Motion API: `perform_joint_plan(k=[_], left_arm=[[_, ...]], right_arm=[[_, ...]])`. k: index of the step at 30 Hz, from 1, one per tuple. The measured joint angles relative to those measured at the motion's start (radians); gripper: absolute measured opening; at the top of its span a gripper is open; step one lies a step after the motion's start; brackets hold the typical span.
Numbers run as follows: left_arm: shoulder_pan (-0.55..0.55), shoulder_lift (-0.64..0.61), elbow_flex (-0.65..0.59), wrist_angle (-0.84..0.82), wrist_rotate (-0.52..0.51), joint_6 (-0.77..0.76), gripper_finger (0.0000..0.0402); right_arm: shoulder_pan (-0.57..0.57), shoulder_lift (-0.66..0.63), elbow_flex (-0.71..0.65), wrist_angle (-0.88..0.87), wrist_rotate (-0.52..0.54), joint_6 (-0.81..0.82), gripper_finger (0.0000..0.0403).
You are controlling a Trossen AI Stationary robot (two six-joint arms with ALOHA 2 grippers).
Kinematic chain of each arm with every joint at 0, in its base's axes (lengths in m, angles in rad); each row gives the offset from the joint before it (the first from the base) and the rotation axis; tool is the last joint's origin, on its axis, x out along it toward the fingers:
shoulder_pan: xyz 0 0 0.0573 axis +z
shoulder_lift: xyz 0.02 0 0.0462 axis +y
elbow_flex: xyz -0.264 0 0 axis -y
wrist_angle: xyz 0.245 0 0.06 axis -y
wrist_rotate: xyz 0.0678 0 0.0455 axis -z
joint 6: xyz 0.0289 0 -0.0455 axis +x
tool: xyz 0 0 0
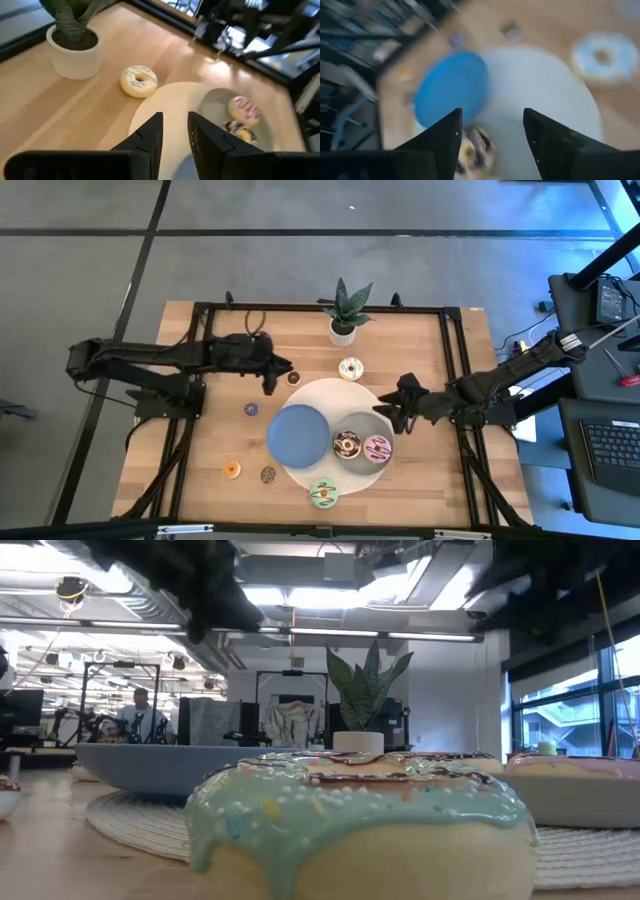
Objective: Pick & Place donuts
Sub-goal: Put the small dark brown donut on the blue plate
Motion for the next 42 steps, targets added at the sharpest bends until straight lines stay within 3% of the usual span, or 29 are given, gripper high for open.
perform_joint_plan(k=[3, 9, 13, 22, 27, 30, 42], left_arm=[[0.011, 0.061, 0.021, 0.027, -0.005, 0.036, 0.0086], [0.036, 0.129, 0.022, 0.096, -0.015, 0.052, 0.0086], [0.059, 0.156, 0.022, 0.095, 0.007, 0.071, 0.0090], [0.108, 0.220, 0.021, 0.094, -0.040, 0.084, 0.0161], [0.115, 0.228, 0.017, 0.087, -0.034, 0.008, 0.0185], [0.114, 0.245, 0.017, 0.081, -0.089, -0.035, 0.0188], [0.130, 0.413, 0.017, -0.063, -0.094, -0.302, 0.0164]], right_arm=[[-0.002, -0.021, -0.036, 0.107, 0.039, -0.185, 0.0211], [0.001, -0.023, -0.054, 0.204, 0.031, -0.268, 0.0211], [0.021, -0.093, -0.101, 0.199, 0.011, -0.282, 0.0211], [0.032, -0.276, -0.210, 0.350, 0.018, -0.305, 0.0211], [0.032, -0.290, -0.226, 0.362, 0.018, -0.253, 0.0211], [0.032, -0.280, -0.226, 0.364, 0.018, -0.247, 0.0211], [0.032, -0.249, -0.226, 0.361, 0.019, -0.250, 0.0211]])
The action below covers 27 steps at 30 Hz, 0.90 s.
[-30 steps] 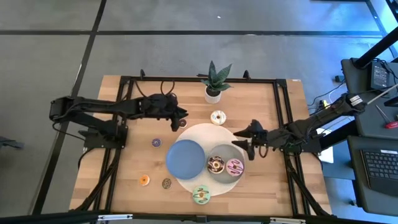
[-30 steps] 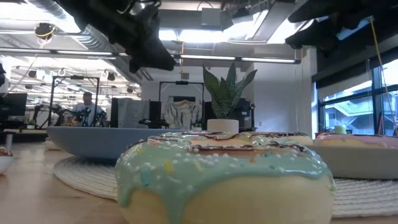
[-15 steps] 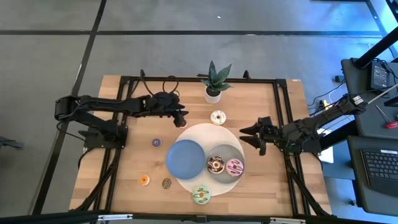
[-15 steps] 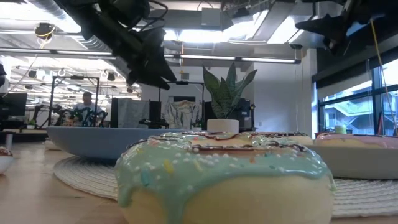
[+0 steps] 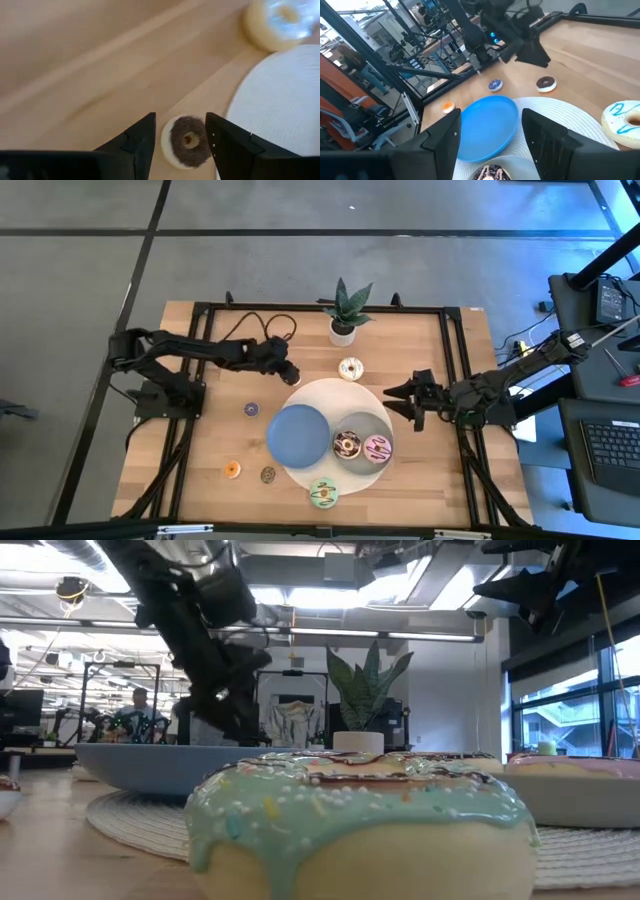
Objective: Pick & Place donuts
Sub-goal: Put the small dark brown donut on the blue plate
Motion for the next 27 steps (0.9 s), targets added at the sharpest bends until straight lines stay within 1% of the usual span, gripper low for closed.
perform_joint_plan(k=[3, 5, 7, 15, 19, 27], left_arm=[[0.012, 0.033, 0.000, 0.005, 0.045, -0.079, 0.0154], [0.019, 0.051, 0.000, 0.001, 0.092, -0.106, 0.0146], [0.025, 0.064, 0.000, 0.001, 0.115, -0.132, 0.0137], [0.038, 0.084, 0.000, -0.006, 0.120, -0.169, 0.0106], [0.037, 0.084, 0.000, -0.007, 0.142, -0.175, 0.0093], [0.037, 0.084, 0.000, -0.030, 0.181, -0.174, 0.0079]], right_arm=[[0.000, 0.003, 0.000, -0.004, 0.000, 0.001, 0.0211], [0.000, 0.005, 0.000, -0.003, 0.000, 0.001, 0.0211], [0.000, 0.005, 0.000, -0.003, 0.000, 0.001, 0.0211], [0.000, 0.005, 0.000, -0.004, 0.000, 0.001, 0.0211], [0.000, 0.005, 0.000, -0.012, 0.000, 0.002, 0.0211], [0.000, 0.005, 0.000, -0.013, 0.000, 0.000, 0.0211]])
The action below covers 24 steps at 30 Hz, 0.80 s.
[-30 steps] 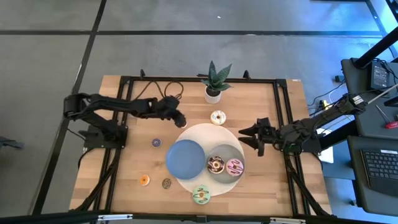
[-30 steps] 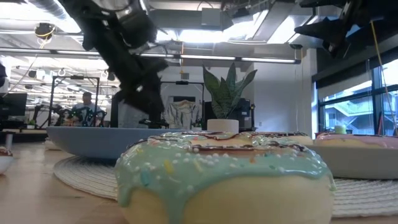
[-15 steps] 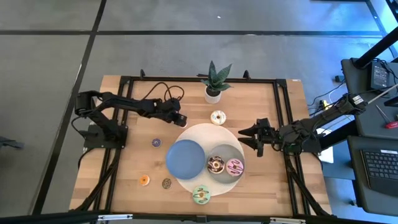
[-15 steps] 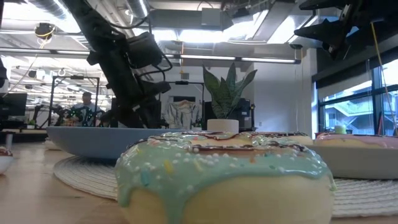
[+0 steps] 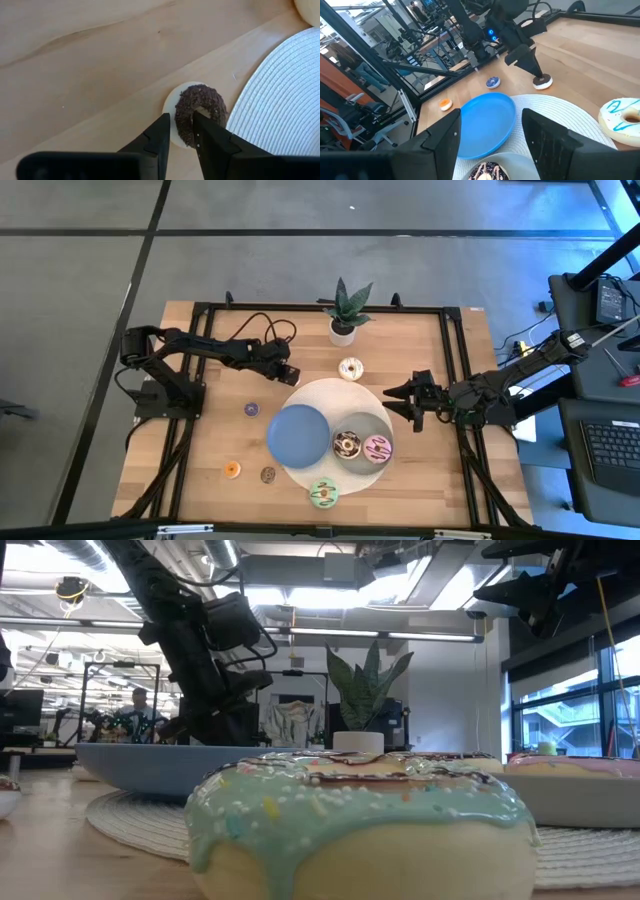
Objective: Pick & Place donuts
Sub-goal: Put the small dark brown donut on the blue plate
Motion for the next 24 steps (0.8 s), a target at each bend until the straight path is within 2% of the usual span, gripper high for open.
perform_joint_plan(k=[19, 24], left_arm=[[0.000, 0.000, 0.000, -0.018, 0.008, 0.000, 0.0074], [0.000, 0.019, 0.000, -0.018, 0.040, 0.001, 0.0067]], right_arm=[[0.000, 0.000, 0.000, 0.000, 0.000, 0.000, 0.0211], [0.000, 0.000, 0.000, 0.000, 0.000, 0.001, 0.0211]])
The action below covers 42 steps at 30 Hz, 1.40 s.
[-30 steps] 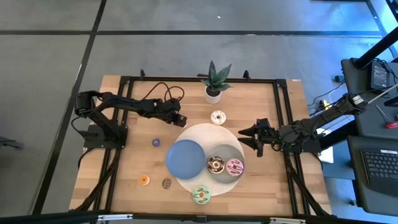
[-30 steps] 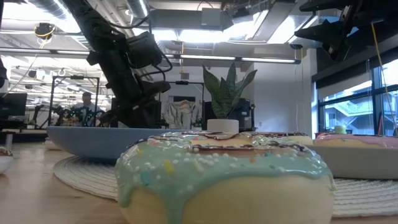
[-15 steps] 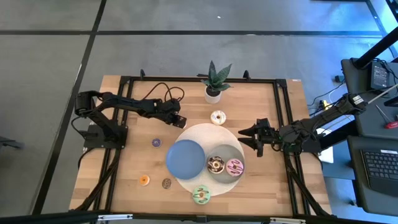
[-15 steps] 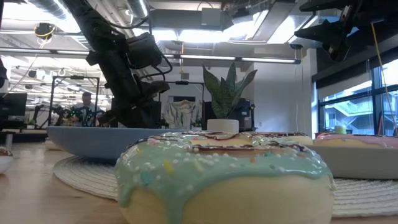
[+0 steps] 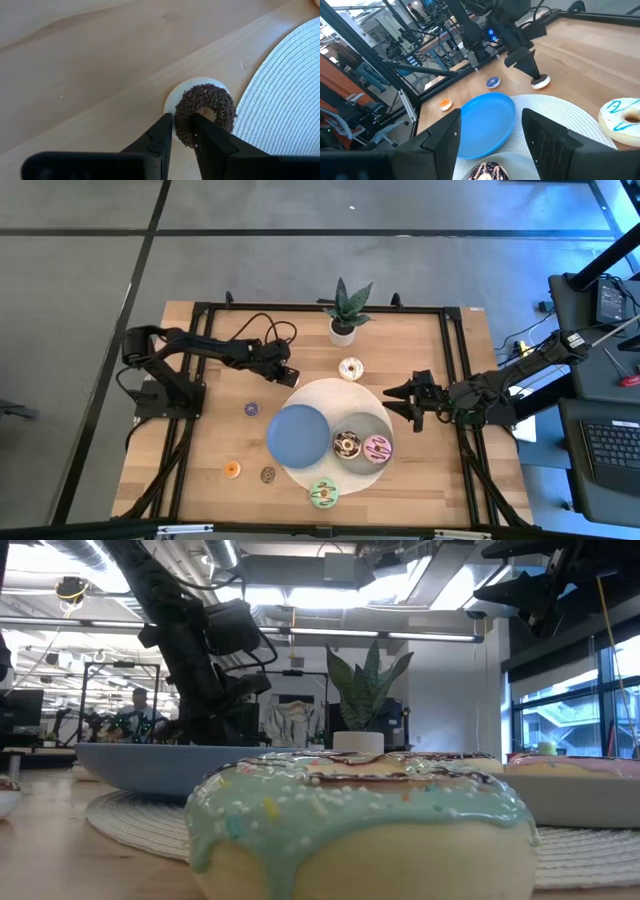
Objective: Pick & Place donuts
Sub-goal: Put the small dark brown donut on the blue plate
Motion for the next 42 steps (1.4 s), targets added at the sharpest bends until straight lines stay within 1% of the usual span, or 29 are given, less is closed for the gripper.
perform_joint_plan(k=[7, 12, 16, 21, 26, 29, 32, 35, 39, 42], left_arm=[[0.001, 0.025, 0.002, 0.017, 0.011, 0.001, 0.0046], [0.002, 0.018, 0.001, 0.019, 0.012, 0.014, 0.0021], [0.012, 0.001, 0.000, 0.016, 0.026, 0.021, 0.0008], [0.014, -0.031, 0.000, 0.016, 0.044, 0.036, 0.0009], [0.003, -0.069, 0.030, 0.017, 0.123, 0.070, 0.0013], [-0.044, -0.080, 0.066, -0.005, 0.169, 0.102, 0.0009], [-0.123, -0.080, 0.120, -0.053, 0.175, 0.137, 0.0007], [-0.207, -0.080, 0.184, -0.103, 0.134, 0.164, 0.0009], [-0.300, -0.080, 0.257, -0.237, 0.041, 0.167, 0.0010], [-0.348, -0.080, 0.273, -0.325, -0.025, 0.141, 0.0009]], right_arm=[[0.000, 0.000, 0.000, 0.000, 0.000, 0.000, 0.0211], [0.000, 0.000, 0.000, 0.000, 0.000, -0.001, 0.0211], [0.000, 0.000, 0.000, -0.002, 0.000, -0.001, 0.0211], [0.000, 0.000, 0.000, -0.003, 0.000, -0.001, 0.0211], [0.000, 0.000, 0.000, -0.006, 0.000, -0.001, 0.0211], [0.000, 0.000, 0.000, -0.009, 0.000, -0.001, 0.0211], [0.000, 0.000, 0.000, -0.017, 0.000, -0.001, 0.0211], [0.000, 0.000, 0.000, -0.019, 0.000, -0.001, 0.0211], [0.000, 0.000, 0.000, -0.021, 0.000, -0.001, 0.0211], [0.000, 0.000, 0.000, -0.022, 0.000, -0.001, 0.0211]])
